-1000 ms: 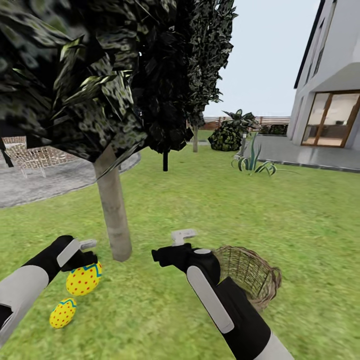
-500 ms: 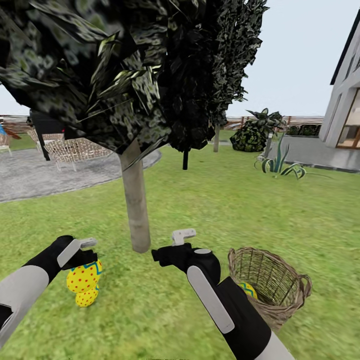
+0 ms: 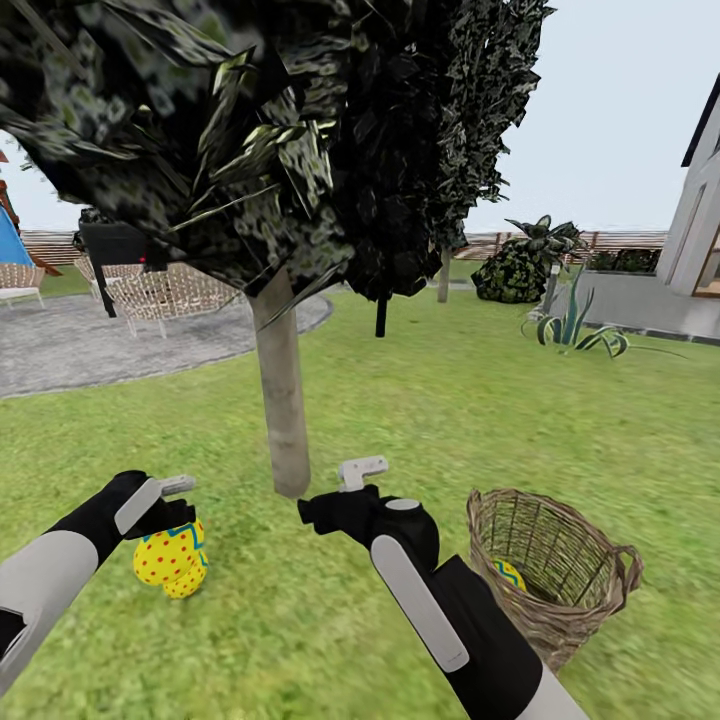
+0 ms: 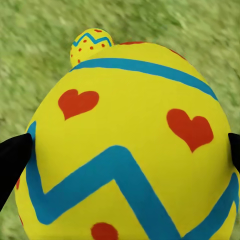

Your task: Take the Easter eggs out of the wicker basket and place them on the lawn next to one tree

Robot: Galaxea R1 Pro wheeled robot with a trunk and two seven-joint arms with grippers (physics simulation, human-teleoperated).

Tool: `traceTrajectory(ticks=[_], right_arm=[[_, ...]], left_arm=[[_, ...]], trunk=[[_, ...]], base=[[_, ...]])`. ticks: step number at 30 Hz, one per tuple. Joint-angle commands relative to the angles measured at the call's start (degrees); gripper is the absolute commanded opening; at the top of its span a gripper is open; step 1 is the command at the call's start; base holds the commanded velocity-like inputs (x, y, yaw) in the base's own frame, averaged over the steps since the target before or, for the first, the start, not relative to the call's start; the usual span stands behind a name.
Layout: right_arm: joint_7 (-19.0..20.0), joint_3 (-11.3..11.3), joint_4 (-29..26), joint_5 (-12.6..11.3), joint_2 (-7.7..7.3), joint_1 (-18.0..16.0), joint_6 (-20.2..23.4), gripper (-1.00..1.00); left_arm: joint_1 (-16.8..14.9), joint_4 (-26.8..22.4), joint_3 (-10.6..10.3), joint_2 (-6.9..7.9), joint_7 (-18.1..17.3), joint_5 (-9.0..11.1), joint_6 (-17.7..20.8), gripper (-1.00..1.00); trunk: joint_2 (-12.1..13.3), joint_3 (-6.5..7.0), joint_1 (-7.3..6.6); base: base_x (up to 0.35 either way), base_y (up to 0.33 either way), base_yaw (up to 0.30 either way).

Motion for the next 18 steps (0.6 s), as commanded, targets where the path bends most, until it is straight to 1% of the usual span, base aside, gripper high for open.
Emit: traceTrajectory(ticks=[1, 9, 11, 15, 18], right_arm=[[-0.6, 0.1, -0.1, -0.6, 0.0, -0.1, 0.1, 1.0], [-0.6, 0.2, -0.5, -0.6, -0.06, -0.1, 0.1, 1.0], [-0.6, 0.2, -1.5, -0.5, -0.14, 0.0, 0.1, 1.0], [-0.7, 0.3, -3.0, -0.5, -0.25, 0.0, 0.1, 1.0], [-0.7, 0.4, -3.1, -0.5, -0.23, 0.0, 0.1, 1.0]], left_arm=[[0.0, -0.1, -0.4, 0.08, 0.4, 0.6, 0.1, -1.0], [0.0, -0.1, -0.3, 0.1, 0.4, 0.6, 0.1, -1.0], [0.0, 0.0, -0.3, 0.11, 0.4, 0.6, 0.1, -1.0], [0.0, 0.1, -0.4, 0.14, 0.2, 0.6, -1.1, -1.0], [0.0, -0.1, -0.6, 0.11, 0.2, 0.6, -1.4, -1.0]], trunk=[[-0.4, -0.25, 0.21], [-3.7, -1.68, 1.97], [-4.5, -2.04, 2.41], [-6.1, -2.76, 3.29], [-7.3, -3.3, 3.95]], base=[[0.0, 0.0, 0.0], [0.0, 0.0, 0.0], [0.0, 0.0, 0.0], [0.0, 0.0, 0.0], [0.0, 0.0, 0.0]])
